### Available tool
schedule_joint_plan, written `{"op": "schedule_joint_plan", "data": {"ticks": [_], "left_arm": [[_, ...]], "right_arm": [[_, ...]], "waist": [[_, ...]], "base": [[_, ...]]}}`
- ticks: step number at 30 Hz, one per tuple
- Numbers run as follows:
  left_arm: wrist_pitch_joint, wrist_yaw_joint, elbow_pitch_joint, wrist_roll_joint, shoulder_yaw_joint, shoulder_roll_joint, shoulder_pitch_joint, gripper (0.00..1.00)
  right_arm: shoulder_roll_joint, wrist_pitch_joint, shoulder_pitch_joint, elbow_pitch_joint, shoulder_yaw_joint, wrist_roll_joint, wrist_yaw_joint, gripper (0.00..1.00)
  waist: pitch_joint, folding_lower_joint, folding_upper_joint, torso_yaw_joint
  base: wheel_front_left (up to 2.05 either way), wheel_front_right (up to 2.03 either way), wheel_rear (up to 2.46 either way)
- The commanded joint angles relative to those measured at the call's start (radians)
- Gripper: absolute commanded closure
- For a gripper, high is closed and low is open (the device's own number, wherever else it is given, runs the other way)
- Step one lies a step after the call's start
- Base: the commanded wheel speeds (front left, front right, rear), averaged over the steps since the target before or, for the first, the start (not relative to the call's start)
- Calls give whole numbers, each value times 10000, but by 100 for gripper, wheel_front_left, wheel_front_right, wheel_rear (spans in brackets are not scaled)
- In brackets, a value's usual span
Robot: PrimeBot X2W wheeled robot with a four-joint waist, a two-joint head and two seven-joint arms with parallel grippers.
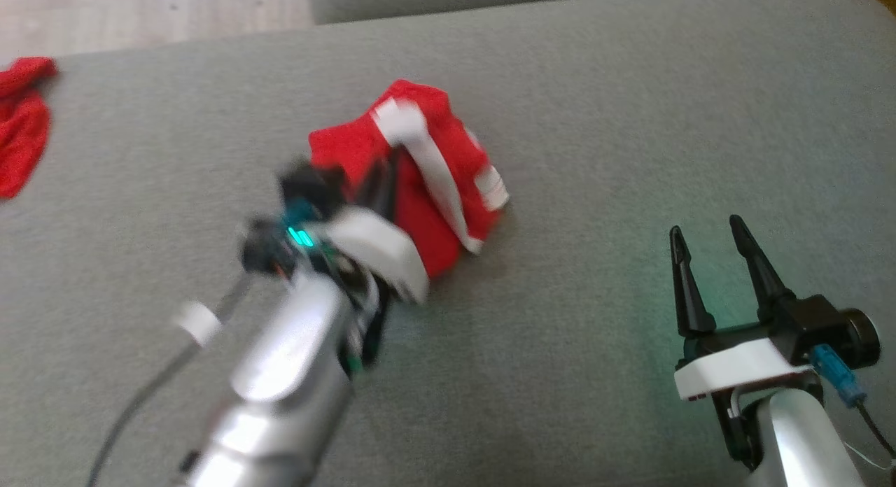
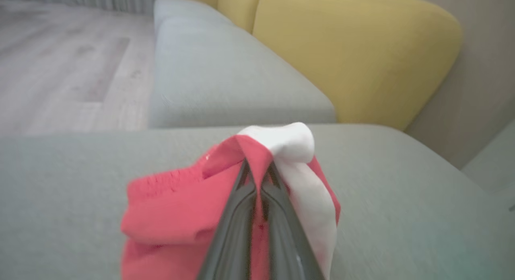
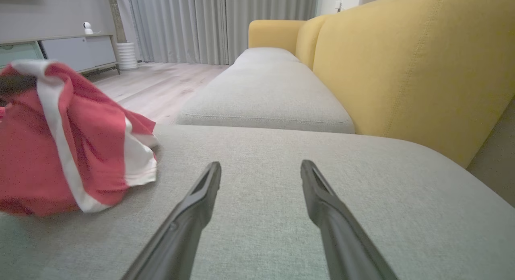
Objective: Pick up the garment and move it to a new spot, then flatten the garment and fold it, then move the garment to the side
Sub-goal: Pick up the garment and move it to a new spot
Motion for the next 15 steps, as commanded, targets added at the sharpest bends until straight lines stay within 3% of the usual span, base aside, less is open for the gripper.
{"op": "schedule_joint_plan", "data": {"ticks": [1,5,13,14,15], "left_arm": [[-298,169,-134,-317,-289,149,-122,100],[-764,468,300,-1124,-1635,147,250,100],[-1342,890,819,-2048,-3144,146,72,99],[-1392,883,883,-2129,-3299,146,-30,80],[-1481,874,937,-2182,-3431,146,-151,52]], "right_arm": [[-26,-150,-264,-243,189,49,-7,0],[-26,-179,-344,-184,148,75,-7,0],[-26,-203,-447,-102,73,139,-7,0],[-26,-204,-456,-81,59,146,-7,0],[-26,-205,-470,-70,45,153,-7,0]], "waist": [[291,1,-1,-334],[479,1,-1,-558],[632,1,-1,-557],[631,1,-1,-529],[625,1,-1,-497]], "base": [[0,0,0],[0,0,0],[0,0,0],[0,0,0],[0,0,0]]}}
